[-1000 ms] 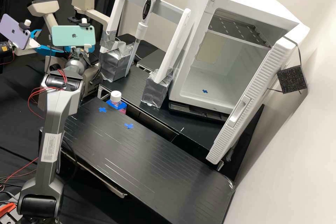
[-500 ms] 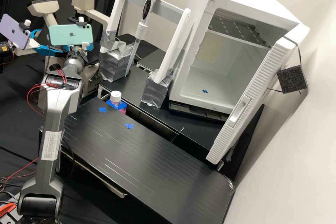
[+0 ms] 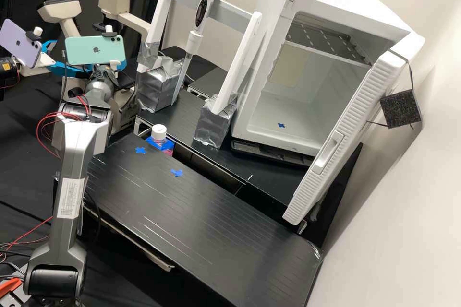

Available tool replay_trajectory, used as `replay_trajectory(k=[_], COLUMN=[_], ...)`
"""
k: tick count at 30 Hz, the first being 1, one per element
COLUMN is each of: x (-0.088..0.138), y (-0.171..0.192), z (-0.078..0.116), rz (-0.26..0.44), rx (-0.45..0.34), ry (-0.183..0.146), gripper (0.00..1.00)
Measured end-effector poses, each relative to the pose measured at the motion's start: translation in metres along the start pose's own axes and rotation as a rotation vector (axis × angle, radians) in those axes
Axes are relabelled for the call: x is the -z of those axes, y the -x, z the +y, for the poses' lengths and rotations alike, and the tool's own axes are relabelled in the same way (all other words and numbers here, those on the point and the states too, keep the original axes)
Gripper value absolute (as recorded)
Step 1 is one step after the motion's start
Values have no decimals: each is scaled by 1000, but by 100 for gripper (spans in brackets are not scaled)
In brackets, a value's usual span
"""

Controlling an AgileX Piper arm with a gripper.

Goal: Move the petri dish to the microscope

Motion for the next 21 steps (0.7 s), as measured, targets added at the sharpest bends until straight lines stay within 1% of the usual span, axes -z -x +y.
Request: replay_trajectory(k=[11, 16, 19, 21], x=[0, -1, -2, -2], y=[0, 6, 14, 22], z=[0, -2, 1, 3], rz=[0, 13, 14, 32], rx=[0, 8, 8, 4], ry=[0, -3, -17, -22], gripper=[100, 100, 100, 100])
